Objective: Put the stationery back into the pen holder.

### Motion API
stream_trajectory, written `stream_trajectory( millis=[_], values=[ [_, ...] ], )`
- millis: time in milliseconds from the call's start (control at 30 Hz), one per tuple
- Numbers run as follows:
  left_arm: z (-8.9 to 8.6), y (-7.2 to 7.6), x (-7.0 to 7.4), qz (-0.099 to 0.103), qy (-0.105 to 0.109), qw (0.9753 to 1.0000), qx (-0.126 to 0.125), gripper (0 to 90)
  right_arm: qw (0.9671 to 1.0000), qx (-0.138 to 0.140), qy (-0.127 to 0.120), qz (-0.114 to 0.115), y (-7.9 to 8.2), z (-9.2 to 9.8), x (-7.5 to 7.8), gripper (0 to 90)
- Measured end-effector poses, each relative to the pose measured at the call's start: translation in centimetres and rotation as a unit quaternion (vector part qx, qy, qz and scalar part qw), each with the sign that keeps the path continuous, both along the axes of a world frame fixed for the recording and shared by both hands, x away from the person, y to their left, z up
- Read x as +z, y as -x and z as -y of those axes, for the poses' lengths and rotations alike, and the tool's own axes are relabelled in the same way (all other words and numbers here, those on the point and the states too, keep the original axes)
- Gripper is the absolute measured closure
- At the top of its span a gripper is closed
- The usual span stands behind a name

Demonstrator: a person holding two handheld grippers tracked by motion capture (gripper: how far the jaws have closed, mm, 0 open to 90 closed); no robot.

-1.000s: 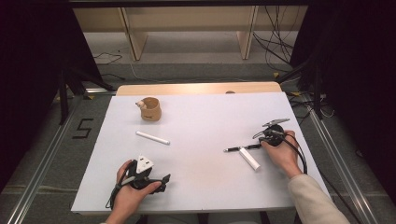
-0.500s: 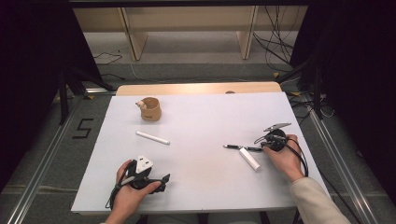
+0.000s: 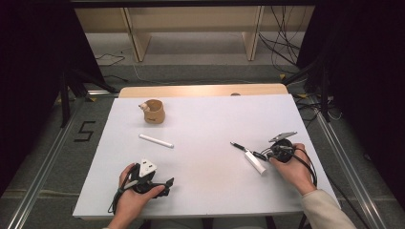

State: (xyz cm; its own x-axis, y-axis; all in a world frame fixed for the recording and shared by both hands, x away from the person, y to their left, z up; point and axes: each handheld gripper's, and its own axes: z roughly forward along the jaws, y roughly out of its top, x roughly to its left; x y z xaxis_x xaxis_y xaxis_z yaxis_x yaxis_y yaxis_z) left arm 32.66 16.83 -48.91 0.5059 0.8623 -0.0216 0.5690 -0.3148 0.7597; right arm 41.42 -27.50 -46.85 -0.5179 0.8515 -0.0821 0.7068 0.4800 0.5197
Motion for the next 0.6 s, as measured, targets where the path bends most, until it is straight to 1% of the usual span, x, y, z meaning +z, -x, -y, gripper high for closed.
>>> stream_trajectory(
  millis=[67, 233, 433, 600],
  values=[
    [0.0, -0.01, -0.01, 0.0, 0.0, 1.0, 0.0, 8.2, 0.9999, 0.008, 0.004, -0.005, 0.32, -0.16, 0.09, 90.0],
    [0.01, -0.01, -0.01, 0.0, 0.0, 1.0, -0.001, 8.3, 0.9998, 0.015, 0.007, -0.014, 0.61, -0.35, 0.2, 90.0],
    [0.03, -0.01, -0.03, 0.0, 0.0, 1.0, 0.0, 8.3, 0.9996, 0.018, 0.008, -0.018, 0.67, -0.42, 0.25, 90.0],
    [0.01, -0.02, -0.01, 0.0, 0.0, 1.0, 0.0, 8.3, 0.9994, 0.02, 0.01, -0.027, 0.82, -0.62, 0.35, 90.0]
  ],
)
